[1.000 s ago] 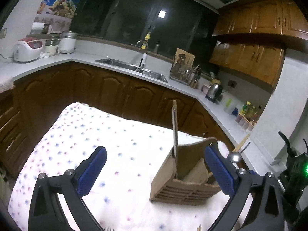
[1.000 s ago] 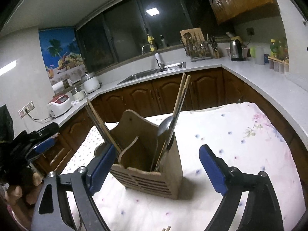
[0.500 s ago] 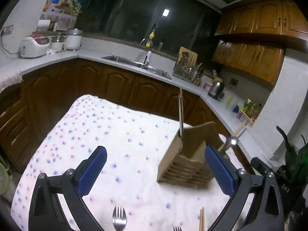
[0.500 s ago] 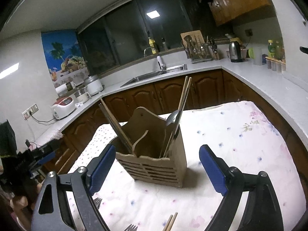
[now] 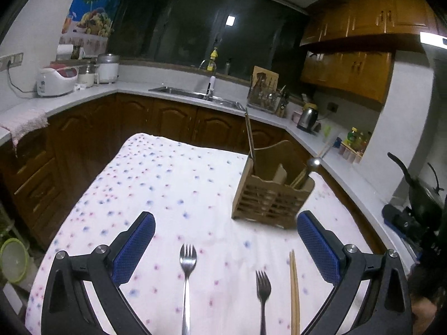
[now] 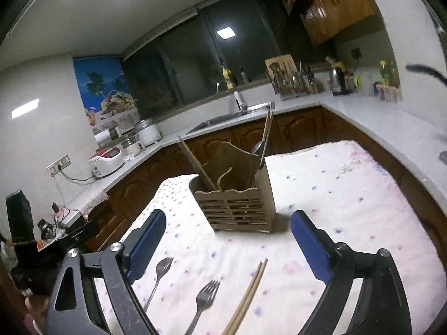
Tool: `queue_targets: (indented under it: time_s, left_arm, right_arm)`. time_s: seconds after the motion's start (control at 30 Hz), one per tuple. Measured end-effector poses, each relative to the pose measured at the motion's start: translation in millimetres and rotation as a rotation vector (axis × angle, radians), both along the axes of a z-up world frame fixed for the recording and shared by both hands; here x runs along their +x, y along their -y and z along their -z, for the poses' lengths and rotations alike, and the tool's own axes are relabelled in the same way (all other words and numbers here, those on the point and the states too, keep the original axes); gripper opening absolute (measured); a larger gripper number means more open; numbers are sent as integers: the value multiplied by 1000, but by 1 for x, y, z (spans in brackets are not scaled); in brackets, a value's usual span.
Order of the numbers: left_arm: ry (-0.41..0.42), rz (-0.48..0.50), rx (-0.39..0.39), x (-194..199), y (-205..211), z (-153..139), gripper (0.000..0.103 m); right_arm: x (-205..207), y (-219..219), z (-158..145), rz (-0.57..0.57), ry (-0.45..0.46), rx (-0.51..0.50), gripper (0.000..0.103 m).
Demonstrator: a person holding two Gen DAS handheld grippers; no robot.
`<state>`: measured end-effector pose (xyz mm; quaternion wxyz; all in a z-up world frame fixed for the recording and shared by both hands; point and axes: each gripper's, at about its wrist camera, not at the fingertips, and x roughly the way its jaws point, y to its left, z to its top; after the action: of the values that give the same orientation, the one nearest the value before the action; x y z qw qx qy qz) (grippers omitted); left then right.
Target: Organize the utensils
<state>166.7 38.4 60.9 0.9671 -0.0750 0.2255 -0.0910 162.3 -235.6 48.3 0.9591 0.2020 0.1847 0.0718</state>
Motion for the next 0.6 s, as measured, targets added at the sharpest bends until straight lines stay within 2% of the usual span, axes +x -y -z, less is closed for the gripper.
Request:
queue_targets:
  time_s: [0.1,0.17,0.27,0.43,0.6]
  left_arm:
    - [60,-19,16,-29,-3,-7,102]
    - [91,-25,26,-46,-5,-7,102]
    - [136,-57,68,-76,-5,1,102]
    - [187,-77,126,-115,2,35,102]
    - [171,-79,208,-142,12,68,102]
  right_arm:
    - [-27,-2,-12,1,53,-34,96]
    - [-45,-4,-18,16,88,-59,101]
    - [-79,-12,-17,61,158,-99,103]
    - [-113,-38,22,122,180,-189,103]
    - [-133,-46,55,155,162,-200,103]
